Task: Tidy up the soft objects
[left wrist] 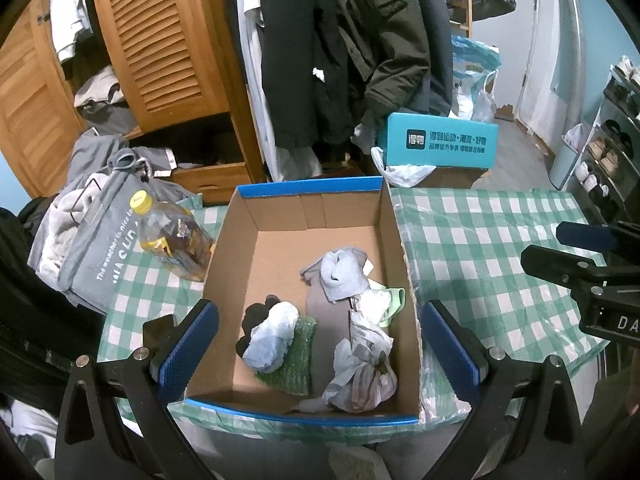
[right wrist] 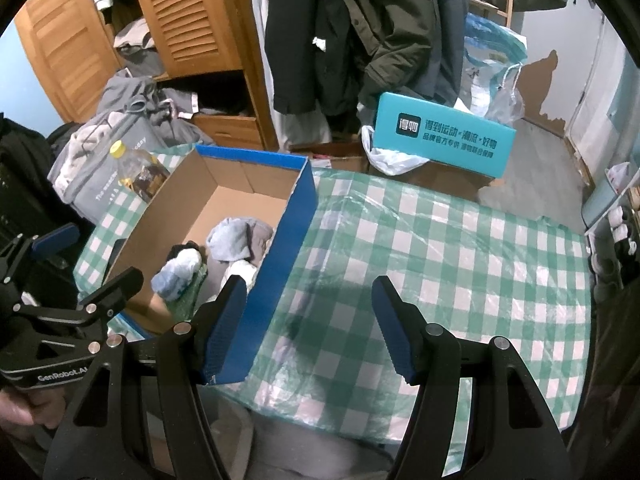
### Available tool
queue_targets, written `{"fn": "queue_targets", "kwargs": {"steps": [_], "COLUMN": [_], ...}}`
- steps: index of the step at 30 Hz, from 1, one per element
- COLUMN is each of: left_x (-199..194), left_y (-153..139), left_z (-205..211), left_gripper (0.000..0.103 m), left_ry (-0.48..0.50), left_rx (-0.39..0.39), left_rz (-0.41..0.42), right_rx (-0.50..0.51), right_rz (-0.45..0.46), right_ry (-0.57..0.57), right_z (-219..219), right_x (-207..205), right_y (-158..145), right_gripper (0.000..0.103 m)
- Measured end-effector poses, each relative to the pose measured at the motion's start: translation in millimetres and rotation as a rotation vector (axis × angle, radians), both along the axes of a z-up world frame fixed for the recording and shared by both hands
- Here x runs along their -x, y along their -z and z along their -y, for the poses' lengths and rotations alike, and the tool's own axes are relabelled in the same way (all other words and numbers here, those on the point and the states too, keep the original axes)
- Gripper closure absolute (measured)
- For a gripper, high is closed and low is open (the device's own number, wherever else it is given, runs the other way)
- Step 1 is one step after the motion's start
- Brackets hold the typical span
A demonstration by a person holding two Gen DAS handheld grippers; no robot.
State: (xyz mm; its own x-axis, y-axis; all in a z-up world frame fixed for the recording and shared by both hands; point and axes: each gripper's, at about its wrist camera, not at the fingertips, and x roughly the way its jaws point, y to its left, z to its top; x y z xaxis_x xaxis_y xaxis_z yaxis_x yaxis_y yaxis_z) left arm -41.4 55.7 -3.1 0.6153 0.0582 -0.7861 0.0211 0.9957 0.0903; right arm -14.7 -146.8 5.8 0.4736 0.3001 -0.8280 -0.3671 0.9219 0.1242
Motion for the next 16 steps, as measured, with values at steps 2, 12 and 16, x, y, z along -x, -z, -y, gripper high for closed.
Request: {"fn": "queue_targets", "kwargs": {"steps": [2, 12, 16], "left_x": [-1.1, 0.1, -0.6], "left_y": [0.3, 2.0, 2.8], "left_z": [-0.9, -1.4, -1.5], "left_gripper": [0.001, 0.001, 0.001], "left_ry": [0.000, 0.002, 0.002], "left_rx": [0.001, 0.008, 0.009], "left_rz": [-0.002, -0.005, -0.007], "right_rx": [0.000, 0.002, 0.001], "right_rz": [-0.001, 0.000, 0.000], "right_ry": [-0.001, -0.001, 0.001], "right_z": [-0.2, -1.3, -1.4], "right_x": [-0.7, -0.7, -0.6], "right_y": [1.7, 2.9, 2.6], "right_gripper": [0.039, 0.039, 0.039]}}
